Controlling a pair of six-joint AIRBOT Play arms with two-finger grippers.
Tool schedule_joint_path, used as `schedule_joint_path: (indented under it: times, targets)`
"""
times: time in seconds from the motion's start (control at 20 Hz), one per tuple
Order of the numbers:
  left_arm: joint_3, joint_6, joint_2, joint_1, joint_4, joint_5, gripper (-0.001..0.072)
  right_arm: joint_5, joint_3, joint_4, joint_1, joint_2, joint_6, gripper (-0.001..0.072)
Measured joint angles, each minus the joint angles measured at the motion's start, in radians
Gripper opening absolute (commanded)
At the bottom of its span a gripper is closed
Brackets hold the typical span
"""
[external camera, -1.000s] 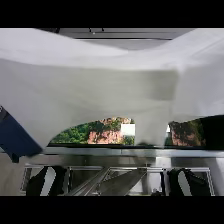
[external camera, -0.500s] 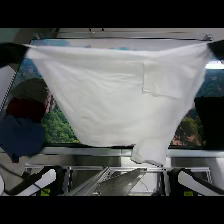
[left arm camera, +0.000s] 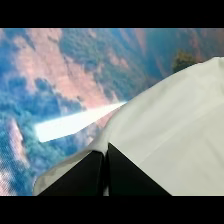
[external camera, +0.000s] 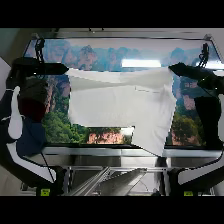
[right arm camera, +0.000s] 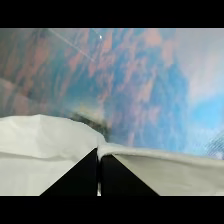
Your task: Fold the shirts.
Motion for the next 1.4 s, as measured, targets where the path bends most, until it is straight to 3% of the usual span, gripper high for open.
schedule_joint_path:
  times: [0.2,0.55,1.15,1.2,1.25,1.3,1.4]
  targets:
    - [0.127,-0.085,-0.111,-0.006,0.123,0.092,0.0019,0.030,0.000,-0.018,-0.020,-0.048,-0.012,0.0019]
    - [0.163,-0.173,-0.156,-0.021,0.308,0.244,0.0019,0.102,-0.001,-0.236,-0.055,-0.058,0.073,0.0020]
    - [0.097,-0.225,-0.162,-0.107,0.470,0.209,0.0019,0.061,-0.002,-0.486,-0.047,-0.070,0.176,0.0025]
    - [0.096,-0.228,-0.162,-0.109,0.472,0.205,0.0021,0.059,-0.002,-0.492,-0.047,-0.070,0.182,0.0137]
    - [0.096,-0.229,-0.162,-0.111,0.477,0.204,0.0022,0.059,-0.002,-0.494,-0.047,-0.070,0.187,0.0324]
    - [0.096,-0.233,-0.162,-0.112,0.478,0.204,0.0053,0.059,-0.002,-0.494,-0.047,-0.070,0.191,0.0394]
    - [0.097,-0.241,-0.159,-0.113,0.482,0.226,0.0688,0.069,-0.002,-0.493,-0.047,-0.060,0.214,0.0393]
